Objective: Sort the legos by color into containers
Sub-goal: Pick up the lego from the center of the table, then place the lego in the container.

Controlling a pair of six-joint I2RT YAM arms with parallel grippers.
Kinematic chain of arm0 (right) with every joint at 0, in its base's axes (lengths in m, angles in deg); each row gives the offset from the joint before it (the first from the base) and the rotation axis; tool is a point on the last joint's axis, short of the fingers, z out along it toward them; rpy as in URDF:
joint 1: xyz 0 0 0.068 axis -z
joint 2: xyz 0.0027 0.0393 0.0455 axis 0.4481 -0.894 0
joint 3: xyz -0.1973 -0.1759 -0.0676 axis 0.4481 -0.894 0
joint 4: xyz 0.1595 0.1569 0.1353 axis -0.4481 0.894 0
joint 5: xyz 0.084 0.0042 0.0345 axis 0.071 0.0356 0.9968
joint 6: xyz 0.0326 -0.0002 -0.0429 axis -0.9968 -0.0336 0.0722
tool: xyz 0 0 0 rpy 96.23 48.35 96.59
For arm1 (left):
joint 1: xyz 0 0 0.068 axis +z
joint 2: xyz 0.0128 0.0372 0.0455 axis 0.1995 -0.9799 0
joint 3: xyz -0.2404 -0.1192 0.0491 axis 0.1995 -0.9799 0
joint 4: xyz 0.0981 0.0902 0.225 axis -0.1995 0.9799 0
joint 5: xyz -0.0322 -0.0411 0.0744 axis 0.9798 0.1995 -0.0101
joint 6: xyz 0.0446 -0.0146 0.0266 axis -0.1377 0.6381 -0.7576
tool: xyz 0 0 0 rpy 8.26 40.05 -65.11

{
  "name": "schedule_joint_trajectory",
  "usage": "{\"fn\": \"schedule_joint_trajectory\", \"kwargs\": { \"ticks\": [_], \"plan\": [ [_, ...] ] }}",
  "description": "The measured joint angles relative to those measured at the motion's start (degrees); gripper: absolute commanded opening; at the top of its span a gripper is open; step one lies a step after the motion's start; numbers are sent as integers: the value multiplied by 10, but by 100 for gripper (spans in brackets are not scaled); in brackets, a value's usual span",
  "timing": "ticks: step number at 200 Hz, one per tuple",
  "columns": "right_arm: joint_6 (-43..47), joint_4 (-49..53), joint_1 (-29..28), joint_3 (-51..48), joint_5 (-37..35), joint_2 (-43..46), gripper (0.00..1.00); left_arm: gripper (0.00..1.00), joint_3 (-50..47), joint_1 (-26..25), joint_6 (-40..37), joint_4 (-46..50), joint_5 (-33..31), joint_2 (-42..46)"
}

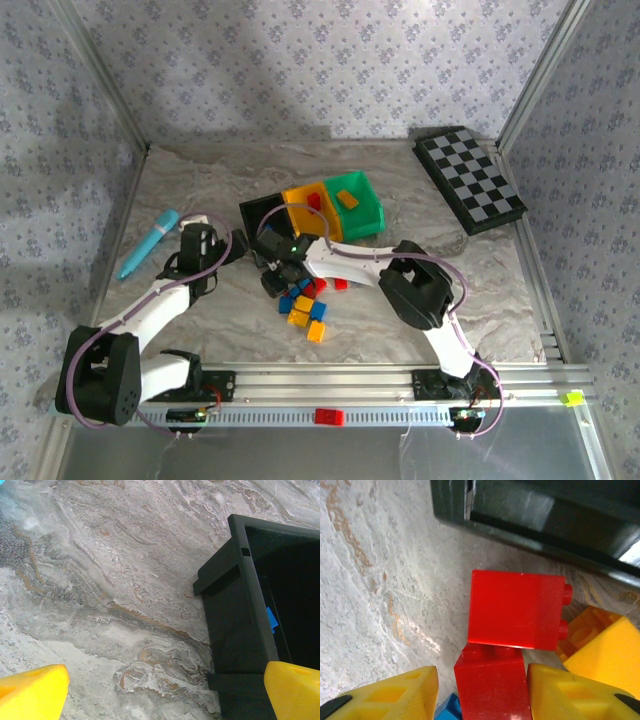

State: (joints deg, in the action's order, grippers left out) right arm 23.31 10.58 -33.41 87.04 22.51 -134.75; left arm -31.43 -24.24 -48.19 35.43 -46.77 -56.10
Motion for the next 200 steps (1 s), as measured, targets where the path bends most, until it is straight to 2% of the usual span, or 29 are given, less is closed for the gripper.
{"fn": "schedule_joint_trajectory", "kwargs": {
  "ticks": [23, 90, 117, 153, 163, 181, 200],
  "plan": [
    [0, 5, -8, -3, -7, -1, 39, 100, 0, 0, 0, 0, 0, 0],
    [0, -6, 5, -29, -20, 34, 38, 100, 0, 0, 0, 0, 0, 0],
    [0, -24, 39, -30, -29, 76, 38, 100, 0, 0, 0, 0, 0, 0],
    [0, -53, 112, -24, -45, 104, 38, 100, 0, 0, 4, 0, 0, 0],
    [0, -56, 131, -21, -49, 103, 40, 100, 0, 0, 4, 0, 0, 0],
    [3, -57, 159, -9, -57, 97, 53, 100, 0, 0, 4, 0, 1, 0],
    [1, -58, 174, 8, -62, 89, 56, 100, 0, 0, 4, 0, 2, 0]
  ]
}}
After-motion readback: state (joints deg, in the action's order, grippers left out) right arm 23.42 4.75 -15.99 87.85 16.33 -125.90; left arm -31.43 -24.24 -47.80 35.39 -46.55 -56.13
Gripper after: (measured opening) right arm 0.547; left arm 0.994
